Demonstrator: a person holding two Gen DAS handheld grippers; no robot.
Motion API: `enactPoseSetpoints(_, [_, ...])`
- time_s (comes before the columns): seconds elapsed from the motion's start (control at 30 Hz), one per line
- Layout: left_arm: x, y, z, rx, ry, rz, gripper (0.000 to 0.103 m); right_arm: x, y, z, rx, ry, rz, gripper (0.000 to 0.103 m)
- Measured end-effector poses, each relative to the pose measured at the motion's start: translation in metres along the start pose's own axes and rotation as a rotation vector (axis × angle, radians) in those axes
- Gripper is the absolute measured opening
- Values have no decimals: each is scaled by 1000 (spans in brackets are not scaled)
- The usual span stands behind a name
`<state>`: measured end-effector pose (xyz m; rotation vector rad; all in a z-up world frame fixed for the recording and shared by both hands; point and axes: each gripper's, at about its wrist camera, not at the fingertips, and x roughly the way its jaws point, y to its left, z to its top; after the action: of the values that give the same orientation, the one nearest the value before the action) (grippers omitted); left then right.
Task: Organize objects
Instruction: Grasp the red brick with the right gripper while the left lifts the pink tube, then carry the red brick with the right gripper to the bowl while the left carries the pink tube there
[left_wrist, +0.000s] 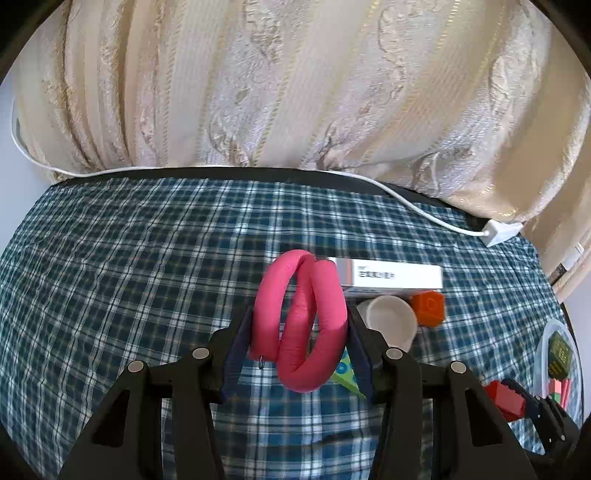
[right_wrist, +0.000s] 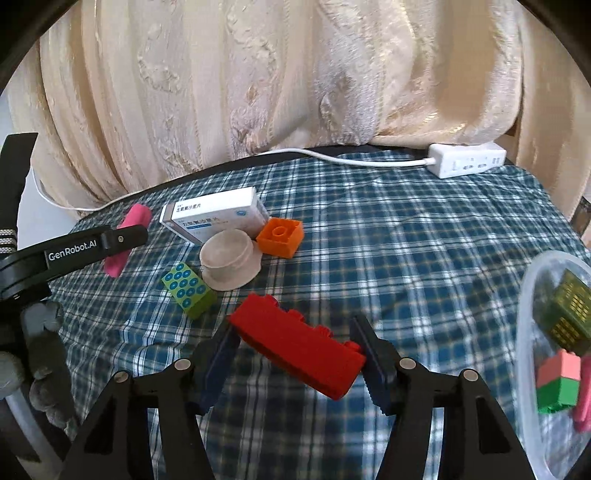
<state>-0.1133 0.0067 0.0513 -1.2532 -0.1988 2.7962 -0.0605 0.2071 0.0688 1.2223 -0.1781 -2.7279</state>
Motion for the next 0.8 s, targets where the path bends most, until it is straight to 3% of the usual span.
enactPoseSetpoints(0.4, [-20,-27,-4,55,-22,-52,51,-39,-35,-14,86,-61,-41,65])
enactPoseSetpoints(0.8, [-26,-54,-12,127,-10,-95,51,-89,-107,-29,240,-150,-156,65])
